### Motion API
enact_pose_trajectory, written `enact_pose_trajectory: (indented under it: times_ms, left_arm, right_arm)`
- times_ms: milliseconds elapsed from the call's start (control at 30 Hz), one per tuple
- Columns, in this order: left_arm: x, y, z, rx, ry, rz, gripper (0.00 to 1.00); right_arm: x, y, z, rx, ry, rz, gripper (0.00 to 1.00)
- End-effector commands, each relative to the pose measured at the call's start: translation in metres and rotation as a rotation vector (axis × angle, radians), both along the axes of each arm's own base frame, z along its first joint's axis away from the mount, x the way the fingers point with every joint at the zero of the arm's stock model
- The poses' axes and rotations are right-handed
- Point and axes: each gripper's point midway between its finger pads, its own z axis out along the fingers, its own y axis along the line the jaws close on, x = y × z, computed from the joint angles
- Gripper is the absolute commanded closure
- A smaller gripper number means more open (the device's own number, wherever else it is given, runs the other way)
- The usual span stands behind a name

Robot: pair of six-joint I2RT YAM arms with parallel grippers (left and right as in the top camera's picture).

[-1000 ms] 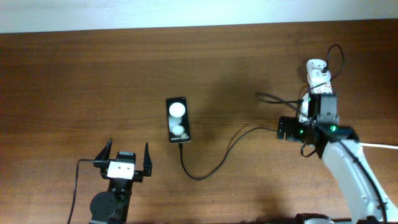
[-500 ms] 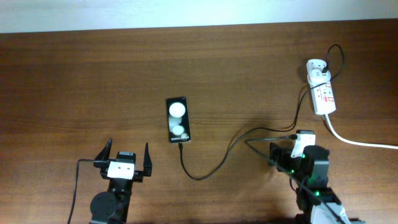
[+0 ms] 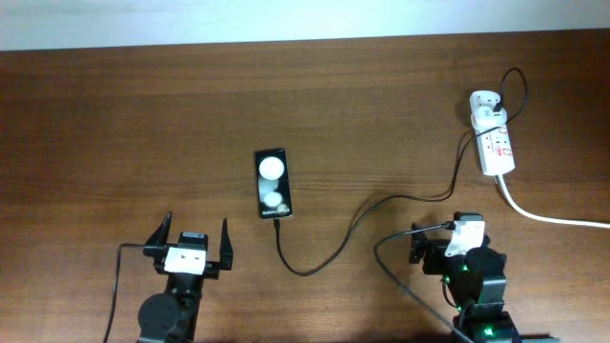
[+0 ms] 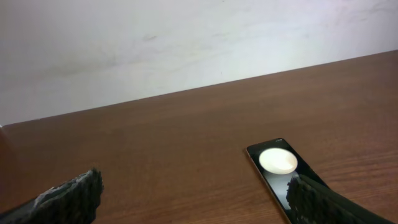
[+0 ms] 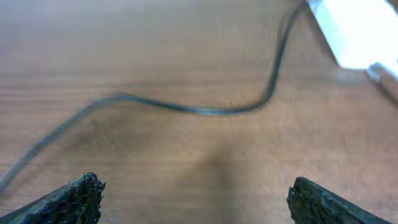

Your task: Plug charger to phone and switch on socket

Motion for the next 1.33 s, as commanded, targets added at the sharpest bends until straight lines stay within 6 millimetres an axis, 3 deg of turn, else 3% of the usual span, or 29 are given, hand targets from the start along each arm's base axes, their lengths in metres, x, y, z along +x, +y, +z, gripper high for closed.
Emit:
enact_pose_trajectory:
  times_ms: [0, 67, 300, 1300]
  left_arm:
    - [0.0, 0.0, -0.001, 0.009, 0.0, -0.003, 0.01]
    - [0.0, 0.0, -0.001, 0.009, 0.0, -0.003, 0.01]
    - [0.0, 0.0, -0.001, 0.009, 0.0, -0.003, 0.01]
    - [0.0, 0.0, -0.001, 0.009, 0.001, -0.003, 0.01]
  right_arm:
    - [0.003, 0.013, 0.025, 0.004, -0.115, 0.048, 0.01]
    - [0.004, 0.016, 0.049, 0.015, -0.221, 0.061, 0.01]
    - [0.001, 0.014, 0.094, 0.028, -0.418, 0.052, 0.01]
    - [0.001, 0.014, 0.096, 0.029, -0.426, 0.052, 0.01]
